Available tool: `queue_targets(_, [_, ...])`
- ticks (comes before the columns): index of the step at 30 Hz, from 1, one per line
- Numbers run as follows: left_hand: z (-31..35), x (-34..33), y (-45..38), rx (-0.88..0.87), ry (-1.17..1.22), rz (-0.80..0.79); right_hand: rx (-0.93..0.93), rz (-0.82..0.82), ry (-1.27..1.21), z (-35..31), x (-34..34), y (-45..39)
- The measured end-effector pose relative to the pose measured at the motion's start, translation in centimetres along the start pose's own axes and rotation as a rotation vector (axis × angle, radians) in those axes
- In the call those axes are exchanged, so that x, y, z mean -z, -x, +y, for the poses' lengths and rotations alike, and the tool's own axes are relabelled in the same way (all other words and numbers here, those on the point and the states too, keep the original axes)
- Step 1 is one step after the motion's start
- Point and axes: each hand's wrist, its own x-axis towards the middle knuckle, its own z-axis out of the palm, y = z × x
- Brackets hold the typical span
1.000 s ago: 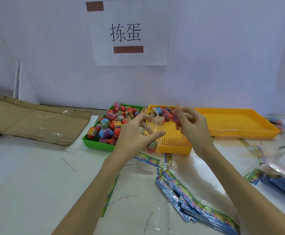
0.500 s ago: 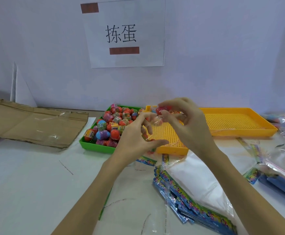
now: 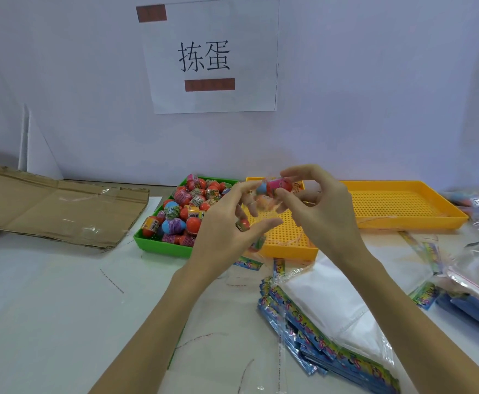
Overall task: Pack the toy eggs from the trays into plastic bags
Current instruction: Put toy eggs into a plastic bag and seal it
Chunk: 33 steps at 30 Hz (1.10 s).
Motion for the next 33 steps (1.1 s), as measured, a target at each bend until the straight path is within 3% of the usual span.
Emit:
queue_targets(6, [-0.1,0.2,0.1,-0.025,-0.039,0.021,0.047,-0.260,0.008,0.2,0.4,-0.2])
queue_targets(16, [0.0,0.2,0.2,-0.073,-0.104,-0.067,0.060,-0.394,0.041,0.3,-0.2,0.3])
queue_targets(19, [0.3,0.0,0.2,0.001,-0.048,-0.105,0.065,-0.306,0.054,0.5,-0.2,0.2])
queue_targets(24, [0.4,0.5,-0.5,0.430,0.407,-0.118,-0.065,-0.107,-0.012,1.3,0.2,-0.3])
queue_targets(29, [-0.3,0.9,-0.4,0.436,0.425,-0.128,-0.215,-0.209,-0.108,1.7,0.3,-0.2])
queue_targets(33, [-0.1,1.2,-0.4,0.380,0.443,-0.162,-0.131,-0.217,-0.024,1.3,0.0,-0.1])
